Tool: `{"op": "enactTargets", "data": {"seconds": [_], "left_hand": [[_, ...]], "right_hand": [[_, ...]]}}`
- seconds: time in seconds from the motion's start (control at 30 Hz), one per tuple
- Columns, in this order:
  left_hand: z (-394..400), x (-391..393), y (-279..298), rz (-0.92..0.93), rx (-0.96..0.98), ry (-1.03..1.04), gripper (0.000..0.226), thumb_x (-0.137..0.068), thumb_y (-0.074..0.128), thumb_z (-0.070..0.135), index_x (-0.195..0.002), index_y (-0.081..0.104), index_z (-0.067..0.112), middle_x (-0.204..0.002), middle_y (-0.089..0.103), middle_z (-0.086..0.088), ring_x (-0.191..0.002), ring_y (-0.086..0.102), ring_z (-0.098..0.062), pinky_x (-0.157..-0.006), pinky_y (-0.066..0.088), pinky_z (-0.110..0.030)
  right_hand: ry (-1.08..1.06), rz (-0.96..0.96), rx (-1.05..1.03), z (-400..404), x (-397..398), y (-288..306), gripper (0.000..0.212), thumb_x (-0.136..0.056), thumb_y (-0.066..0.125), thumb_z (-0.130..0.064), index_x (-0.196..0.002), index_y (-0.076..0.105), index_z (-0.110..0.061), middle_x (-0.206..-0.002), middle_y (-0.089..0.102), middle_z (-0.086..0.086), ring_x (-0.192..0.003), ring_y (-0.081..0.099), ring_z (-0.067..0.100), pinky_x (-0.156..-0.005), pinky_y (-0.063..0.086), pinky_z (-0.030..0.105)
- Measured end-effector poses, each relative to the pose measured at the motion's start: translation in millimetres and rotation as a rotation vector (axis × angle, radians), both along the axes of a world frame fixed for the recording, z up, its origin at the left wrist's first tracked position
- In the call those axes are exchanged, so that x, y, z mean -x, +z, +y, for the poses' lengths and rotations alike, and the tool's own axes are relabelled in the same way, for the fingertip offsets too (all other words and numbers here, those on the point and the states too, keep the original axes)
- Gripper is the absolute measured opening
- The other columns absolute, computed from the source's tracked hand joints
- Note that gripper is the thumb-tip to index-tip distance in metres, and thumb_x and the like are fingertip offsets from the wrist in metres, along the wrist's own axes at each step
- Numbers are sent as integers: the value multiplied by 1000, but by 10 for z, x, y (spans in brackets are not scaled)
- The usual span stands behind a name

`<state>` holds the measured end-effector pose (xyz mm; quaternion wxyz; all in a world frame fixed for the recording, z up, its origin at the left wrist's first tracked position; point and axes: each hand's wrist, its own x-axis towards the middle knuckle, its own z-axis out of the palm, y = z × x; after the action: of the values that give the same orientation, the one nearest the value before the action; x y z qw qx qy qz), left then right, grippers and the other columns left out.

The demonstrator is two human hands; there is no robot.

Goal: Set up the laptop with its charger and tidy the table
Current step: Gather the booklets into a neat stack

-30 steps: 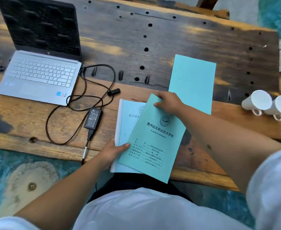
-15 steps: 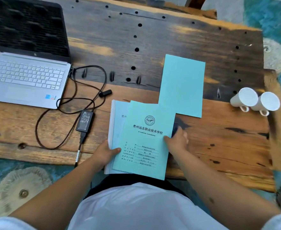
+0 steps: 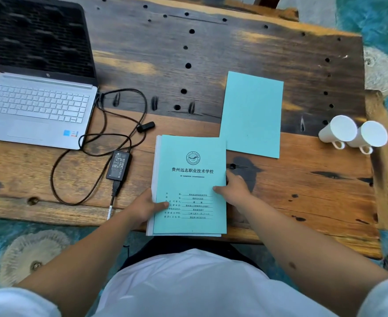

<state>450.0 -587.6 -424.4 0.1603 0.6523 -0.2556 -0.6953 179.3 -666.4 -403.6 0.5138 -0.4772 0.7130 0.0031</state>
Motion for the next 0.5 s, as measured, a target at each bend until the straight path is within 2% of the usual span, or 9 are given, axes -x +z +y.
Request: {"op": "enactTargets", "data": {"seconds": [0.07,0.17,0.2,0.27,0.37,0.43,0.5], "left_hand": [[8,22,-13,16,5,39,45,-88,70,9,-129,52,13,-122,67,-6,-105,67,-25,-91,55,-45],[21,49,-15,46,-1,81,42,-87,71,11,-126,55,15,-118,69,-4,-100,69,-21,-78,59,-36],[24,54,-17,58,-6,100,41,-88,71,11,-126,56,16,-117,70,-4,-97,70,-19,-73,59,-33],[32,51,-40,85,-27,147,40,-88,70,10,-126,57,15,-114,72,-5,-96,72,-22,-71,59,-34],[38,30,-80,115,-75,202,44,-88,70,9,-129,54,13,-114,72,-9,-100,71,-29,-79,59,-44],[41,14,-109,133,-99,223,46,-87,70,9,-130,54,13,-115,72,-11,-102,69,-33,-88,55,-54],[43,9,-119,156,-112,236,48,-87,71,9,-131,53,13,-116,71,-12,-105,68,-35,-92,51,-60]], "right_hand": [[-31,-45,-34,14,7,3,53,-86,70,-20,-135,52,-29,-124,46,4,-114,53,26,-96,49,38],[-70,-133,-60,49,-16,-1,56,-86,73,-16,-136,50,-25,-131,58,1,-108,53,17,-84,44,27],[-49,-125,-65,58,-26,-2,58,-85,73,-16,-137,48,-25,-132,58,1,-108,52,16,-84,43,26],[-13,-100,-75,64,-44,-15,64,-84,75,-17,-140,44,-23,-135,55,4,-116,53,21,-94,46,31],[-4,-76,-91,49,-70,-38,68,-82,77,-19,-141,42,-22,-138,53,9,-129,47,27,-106,43,40],[20,-51,-98,51,-93,-56,70,-82,78,-22,-141,41,-21,-138,51,11,-133,42,29,-109,41,45],[40,-25,-98,52,-106,-68,72,-80,79,-23,-141,40,-20,-136,50,12,-130,45,29,-108,42,44]]}}
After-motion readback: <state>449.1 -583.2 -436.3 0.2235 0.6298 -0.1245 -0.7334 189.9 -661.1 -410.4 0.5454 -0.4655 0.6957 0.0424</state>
